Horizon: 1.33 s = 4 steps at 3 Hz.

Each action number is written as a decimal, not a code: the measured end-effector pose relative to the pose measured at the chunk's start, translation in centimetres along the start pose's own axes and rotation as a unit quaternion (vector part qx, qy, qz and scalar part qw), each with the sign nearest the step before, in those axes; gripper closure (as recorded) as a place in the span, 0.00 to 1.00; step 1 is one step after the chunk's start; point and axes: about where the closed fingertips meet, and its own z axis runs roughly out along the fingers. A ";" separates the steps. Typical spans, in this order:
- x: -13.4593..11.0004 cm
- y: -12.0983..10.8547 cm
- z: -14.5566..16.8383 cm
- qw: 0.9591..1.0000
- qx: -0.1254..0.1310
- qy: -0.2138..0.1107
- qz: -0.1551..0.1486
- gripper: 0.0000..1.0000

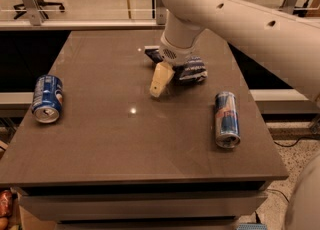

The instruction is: Move blue chip bag near pepsi can

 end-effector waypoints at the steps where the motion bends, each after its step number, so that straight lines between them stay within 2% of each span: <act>1: 0.2 -0.1 -0.1 1.000 -0.002 -0.003 -0.005 0.41; 3: 0.2 0.0 -0.5 1.000 -0.001 -0.005 -0.008 0.87; 4: 0.1 0.2 -2.4 0.999 -0.003 -0.018 -0.031 1.00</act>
Offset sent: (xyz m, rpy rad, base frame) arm -0.0082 -0.0090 0.0244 0.0116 -0.0389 0.0462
